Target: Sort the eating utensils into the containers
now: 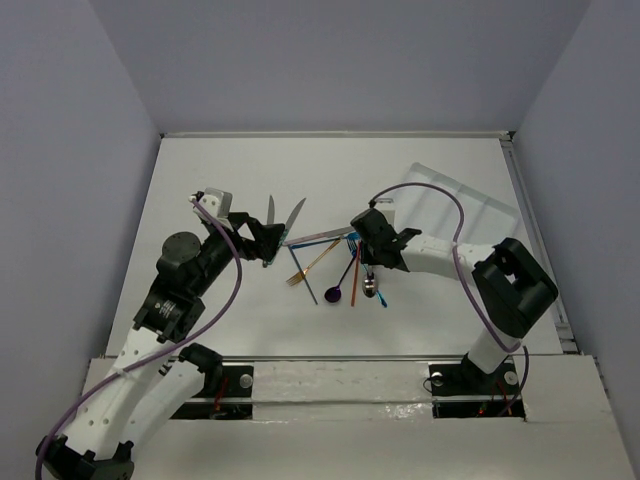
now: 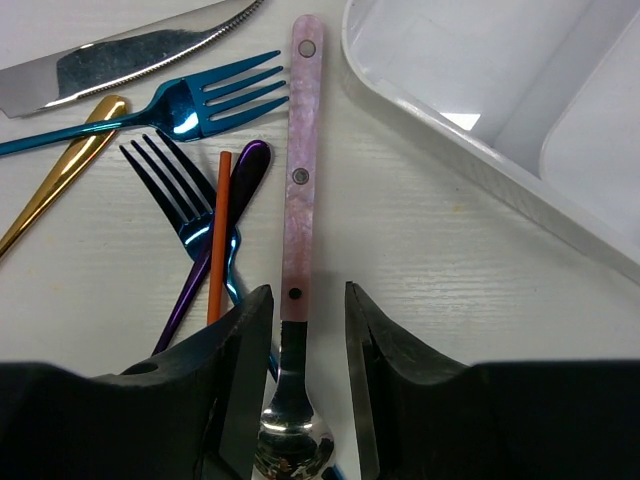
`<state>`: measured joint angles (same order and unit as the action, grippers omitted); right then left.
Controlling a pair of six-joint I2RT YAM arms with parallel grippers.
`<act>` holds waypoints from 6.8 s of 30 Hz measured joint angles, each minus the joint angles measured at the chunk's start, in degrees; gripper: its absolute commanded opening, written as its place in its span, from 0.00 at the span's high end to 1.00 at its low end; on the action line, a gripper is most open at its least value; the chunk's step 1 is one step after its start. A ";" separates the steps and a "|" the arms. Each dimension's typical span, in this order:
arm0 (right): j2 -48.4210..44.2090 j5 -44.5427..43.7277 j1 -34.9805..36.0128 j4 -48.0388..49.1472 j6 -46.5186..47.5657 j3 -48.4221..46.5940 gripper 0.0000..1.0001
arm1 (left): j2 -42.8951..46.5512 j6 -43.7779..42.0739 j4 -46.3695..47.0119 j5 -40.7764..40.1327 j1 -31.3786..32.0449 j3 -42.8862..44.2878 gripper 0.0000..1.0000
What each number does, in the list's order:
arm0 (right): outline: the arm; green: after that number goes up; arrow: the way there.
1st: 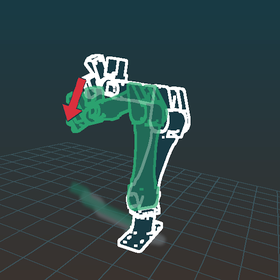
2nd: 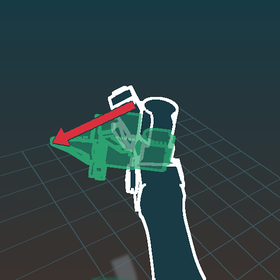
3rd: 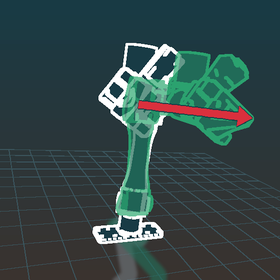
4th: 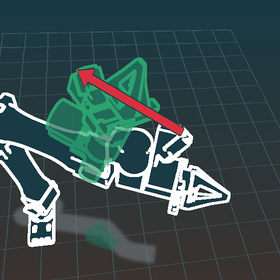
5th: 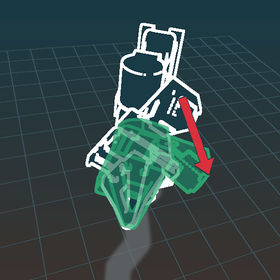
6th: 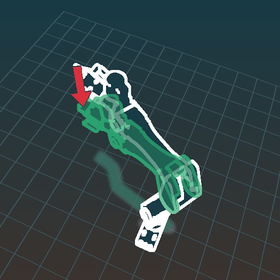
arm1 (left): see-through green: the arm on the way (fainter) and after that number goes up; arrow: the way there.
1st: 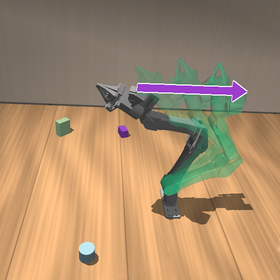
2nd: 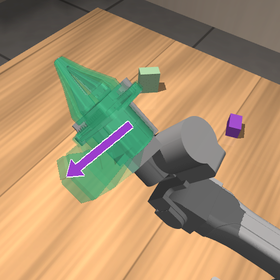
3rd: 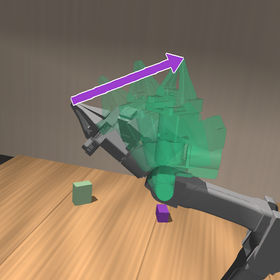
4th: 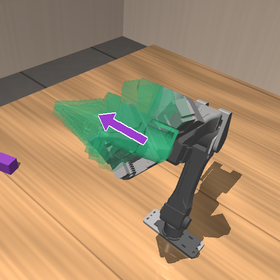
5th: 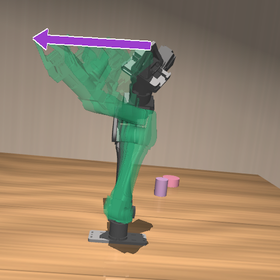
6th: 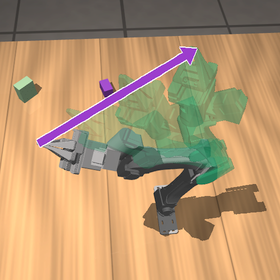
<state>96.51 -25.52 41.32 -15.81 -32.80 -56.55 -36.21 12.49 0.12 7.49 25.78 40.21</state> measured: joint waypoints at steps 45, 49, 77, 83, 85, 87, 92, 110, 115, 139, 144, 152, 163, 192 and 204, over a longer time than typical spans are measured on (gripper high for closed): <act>-3.61 -3.17 -18.51 11.58 -2.43 -8.28 1.00 | 0.11 0.02 0.02 0.02 0.00 0.00 0.01; 0.92 -3.67 -19.89 13.29 -4.59 -10.95 1.00 | 0.44 0.02 0.02 0.02 0.00 0.00 0.01; -5.88 7.78 -14.75 14.23 2.34 -5.55 0.66 | 1.07 0.04 0.02 0.02 0.00 0.00 0.01; -10.56 10.71 -1.11 8.41 2.12 1.75 0.73 | 0.96 0.04 0.02 0.11 0.00 0.00 0.01; -10.58 10.69 1.95 6.19 0.94 4.31 0.72 | 0.92 0.04 0.04 0.17 0.00 0.00 0.01; -9.62 10.45 4.22 3.85 -0.28 5.60 0.71 | 0.92 0.04 0.02 0.28 0.00 0.00 0.01; -5.18 9.29 6.78 1.44 -2.82 5.73 0.69 | 0.85 0.04 0.04 0.50 0.00 0.00 0.01; -0.37 7.10 6.78 0.59 -4.55 3.50 0.75 | 1.18 0.04 0.04 0.87 0.00 0.00 0.01; 0.24 5.77 6.78 -0.87 -4.87 2.62 0.95 | 1.27 0.04 0.04 0.87 0.00 0.00 0.01; -23.63 0.13 -28.72 1.75 -0.44 5.44 1.00 | 6.40 0.07 0.04 1.25 0.96 0.00 0.01; -17.09 5.68 -36.44 4.74 0.07 5.84 1.00 | 6.99 0.04 0.02 1.07 1.86 0.00 0.01; -10.64 8.79 -41.18 6.32 1.79 5.84 0.56 | 7.13 0.04 0.00 0.81 2.38 0.00 0.01; -13.97 15.26 -40.81 7.52 5.03 6.97 0.35 | 5.70 0.04 0.00 0.83 2.38 0.00 0.01; 4.31 6.47 9.70 -0.24 -5.90 -4.00 0.42 | 4.04 0.07 0.00 1.38 1.86 0.00 0.01; 8.35 -1.40 12.04 -4.76 -9.53 -7.15 0.74 | 4.96 0.07 0.04 1.86 1.86 0.00 0.01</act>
<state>104.86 -26.92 53.36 -20.58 -42.33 -63.70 -31.24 12.56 0.16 9.34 27.64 40.21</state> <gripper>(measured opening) 0.333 0.992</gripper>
